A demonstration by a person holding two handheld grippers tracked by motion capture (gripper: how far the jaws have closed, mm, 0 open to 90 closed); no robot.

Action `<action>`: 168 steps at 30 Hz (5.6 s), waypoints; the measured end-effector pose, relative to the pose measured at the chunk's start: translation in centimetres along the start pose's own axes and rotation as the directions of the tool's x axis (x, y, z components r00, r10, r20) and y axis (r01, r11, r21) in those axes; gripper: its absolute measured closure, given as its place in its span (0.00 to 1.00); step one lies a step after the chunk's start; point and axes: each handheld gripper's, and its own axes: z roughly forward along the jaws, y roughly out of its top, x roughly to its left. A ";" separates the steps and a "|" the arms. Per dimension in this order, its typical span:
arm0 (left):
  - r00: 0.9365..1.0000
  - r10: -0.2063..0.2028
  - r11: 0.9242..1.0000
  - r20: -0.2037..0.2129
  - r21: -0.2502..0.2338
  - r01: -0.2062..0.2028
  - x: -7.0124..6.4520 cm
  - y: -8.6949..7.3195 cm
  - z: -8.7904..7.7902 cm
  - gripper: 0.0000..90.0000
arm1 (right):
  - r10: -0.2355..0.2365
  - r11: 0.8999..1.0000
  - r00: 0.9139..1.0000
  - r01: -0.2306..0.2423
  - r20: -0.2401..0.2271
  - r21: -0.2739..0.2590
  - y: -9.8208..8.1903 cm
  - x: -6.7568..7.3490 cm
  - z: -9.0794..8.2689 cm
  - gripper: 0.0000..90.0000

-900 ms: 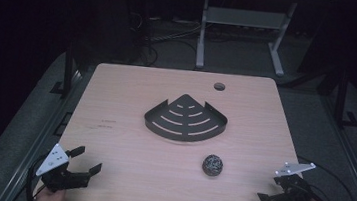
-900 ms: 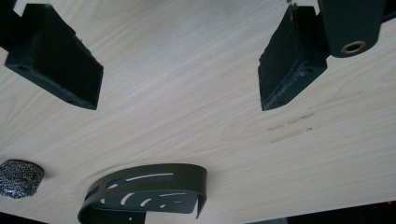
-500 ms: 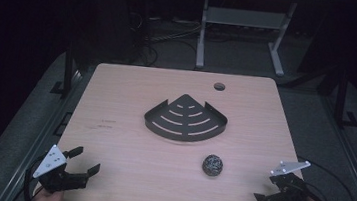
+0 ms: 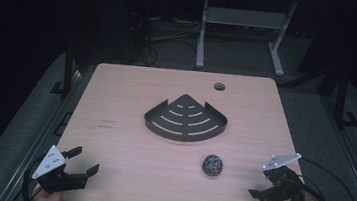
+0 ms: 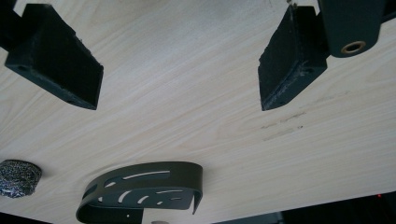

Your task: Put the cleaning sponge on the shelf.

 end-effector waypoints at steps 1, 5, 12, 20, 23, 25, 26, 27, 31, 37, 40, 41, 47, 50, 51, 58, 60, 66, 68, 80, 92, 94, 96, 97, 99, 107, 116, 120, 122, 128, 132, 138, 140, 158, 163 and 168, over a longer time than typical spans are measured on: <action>1.000 -0.001 1.000 0.000 -0.003 0.001 0.0 0.0 0.0 0.15 | -0.007 1.000 1.000 0.007 0.001 0.004 0.2 0.0 0.0 0.17; 1.000 0.002 1.000 0.005 0.006 -0.002 -0.1 0.1 0.1 0.15 | -0.021 1.000 1.000 0.021 -0.005 0.013 0.7 0.2 0.1 0.17; 1.000 -0.001 1.000 0.009 0.015 0.001 -0.1 0.0 0.4 0.15 | -0.047 0.998 0.999 0.047 -0.010 0.029 1.5 0.3 0.3 0.17; 1.000 -0.002 1.000 0.011 0.013 0.002 -0.1 0.0 0.4 0.15 | -0.073 0.997 0.997 0.074 -0.024 0.034 2.6 0.5 0.6 0.17; 1.000 -0.008 1.000 0.014 0.012 0.007 0.0 0.0 0.3 0.15 | -0.079 0.996 0.996 0.081 -0.029 0.041 3.1 0.6 0.8 0.17; 1.000 -0.009 1.000 0.015 0.012 0.009 0.0 0.0 0.3 0.15 | -0.085 0.995 0.996 0.087 -0.034 0.047 3.4 0.6 1.0 0.17; 1.000 -0.008 1.000 0.015 0.013 0.008 0.0 0.0 0.4 0.15 | -0.093 0.994 0.995 0.095 -0.037 0.050 3.6 0.7 1.1 0.17; 1.000 -0.008 1.000 0.015 0.014 0.008 0.0 0.0 0.4 0.15 | -0.099 0.993 0.994 0.101 -0.036 0.053 3.8 0.8 1.1 0.17; 1.000 -0.012 1.000 0.017 0.012 0.012 0.0 0.0 0.4 0.15 | -0.117 0.991 0.992 0.119 -0.042 0.065 4.6 0.9 1.3 0.17; 1.000 -0.008 1.000 0.017 0.015 0.008 0.0 0.0 0.4 0.15 | -0.150 0.985 0.987 0.154 -0.054 0.078 5.9 1.1 1.5 0.17; 1.000 -0.008 1.000 0.018 0.013 0.008 0.0 0.0 0.4 0.15 | -0.161 0.983 0.985 0.165 -0.062 0.076 6.4 1.3 1.7 0.17; 1.000 -0.007 1.000 0.018 0.014 0.006 0.0 0.0 0.4 0.15 | -0.163 0.983 0.984 0.168 -0.068 0.077 6.6 1.3 1.8 0.17; 1.000 -0.011 1.000 0.007 0.017 0.010 0.1 0.0 0.3 0.15 | -0.174 0.980 0.982 0.180 -0.071 0.086 7.1 1.3 2.1 0.17; 1.000 -0.014 1.000 0.005 0.015 0.014 0.1 0.0 0.3 0.15 | -0.178 0.979 0.981 0.184 -0.076 0.090 7.3 1.3 2.3 0.17; 1.000 -0.014 1.000 0.004 0.015 0.014 0.1 0.0 0.3 0.15 | -0.178 0.979 0.981 0.185 -0.077 0.091 7.4 1.3 2.3 0.17; 1.000 -0.018 1.000 0.005 0.014 0.018 0.1 0.0 0.3 0.15 | -0.199 0.973 0.977 0.206 -0.081 0.104 8.1 1.5 2.5 0.17; 1.000 -0.020 1.000 0.002 0.014 0.020 0.1 0.0 0.3 0.15 | -0.200 0.973 0.976 0.208 -0.081 0.102 8.3 1.5 2.5 0.17; 1.000 -0.019 1.000 0.003 0.014 0.019 0.2 0.0 0.3 0.15 | -0.212 0.970 0.973 0.221 -0.091 0.105 8.8 1.7 2.8 0.17; 1.000 -0.019 1.000 0.003 0.013 0.019 0.2 0.0 0.3 0.15 | -0.213 0.969 0.972 0.223 -0.095 0.107 9.0 1.7 2.9 0.17; 1.000 -0.022 1.000 0.005 0.014 0.022 0.3 0.1 0.3 0.15 | -0.237 0.960 0.966 0.250 -0.107 0.126 10.0 2.2 3.5 0.17; 1.000 -0.022 1.000 0.005 0.013 0.022 0.3 0.1 0.3 0.15 | -0.249 0.951 0.959 0.269 -0.136 0.156 10.9 2.6 4.7 0.17; 1.000 -0.024 1.000 0.006 0.011 0.024 0.3 0.1 0.3 0.15 | -0.252 0.949 0.958 0.273 -0.137 0.159 11.0 2.5 4.9 0.17; 1.000 -0.024 1.000 0.005 0.010 0.024 0.2 0.1 0.3 0.15 | -0.250 0.948 0.958 0.271 -0.139 0.165 11.2 2.5 5.1 0.17; 1.000 -0.024 1.000 0.005 0.010 0.024 0.3 0.1 0.3 0.15 | -0.251 0.948 0.958 0.272 -0.137 0.165 11.3 2.5 5.1 0.17; 1.000 -0.025 1.000 0.007 0.011 0.025 0.3 0.1 0.3 0.15 | -0.251 0.949 0.957 0.273 -0.143 0.160 11.5 2.5 5.2 0.17; 1.000 -0.027 1.000 0.013 0.012 0.026 0.3 0.1 0.3 0.15 | -0.252 0.945 0.955 0.277 -0.154 0.176 12.0 2.4 6.4 0.17; 1.000 -0.025 1.000 0.016 0.015 0.025 0.3 0.1 0.5 0.15 | -0.249 0.940 0.953 0.281 -0.175 0.192 12.5 2.5 7.1 0.17; 1.000 -0.025 1.000 0.015 0.015 0.025 0.2 0.1 0.4 0.15 | -0.259 0.934 0.950 0.293 -0.177 0.206 13.0 2.6 7.4 0.17; 1.000 -0.026 1.000 0.017 0.013 0.025 0.3 0.1 0.4 0.15 | -0.265 0.930 0.948 0.300 -0.178 0.214 13.3 2.7 7.6 0.17; 1.000 -0.026 1.000 0.015 0.012 0.025 0.3 0.1 0.3 0.15 | -0.273 0.922 0.945 0.311 -0.181 0.232 13.7 2.8 8.0 0.17; 1.000 -0.026 1.000 0.016 0.012 0.026 0.3 0.1 0.3 0.15 | -0.274 0.917 0.944 0.314 -0.184 0.245 13.7 2.8 8.5 0.18; 0.999 -0.027 1.000 0.017 0.012 0.027 0.3 0.1 0.4 0.15 | -0.277 0.912 0.942 0.321 -0.191 0.257 13.8 2.8 8.9 0.24; 0.999 -0.028 1.000 0.017 0.011 0.027 0.3 0.1 0.4 0.15 | -0.281 0.909 0.940 0.325 -0.192 0.260 13.7 2.7 9.0 0.26; 0.999 -0.031 0.999 0.020 0.010 0.031 0.3 0.1 0.4 0.15 | -0.303 0.898 0.931 0.351 -0.204 0.264 13.8 3.0 9.0 0.37; 0.999 -0.032 0.999 0.020 0.007 0.031 0.3 0.1 0.3 0.15 | -0.316 0.895 0.928 0.360 -0.196 0.264 14.3 3.2 8.5 0.38; 0.999 -0.031 1.000 0.020 0.004 0.031 0.3 0.1 0.3 0.15 | -0.316 0.897 0.926 0.363 -0.206 0.251 14.8 3.2 8.1 0.38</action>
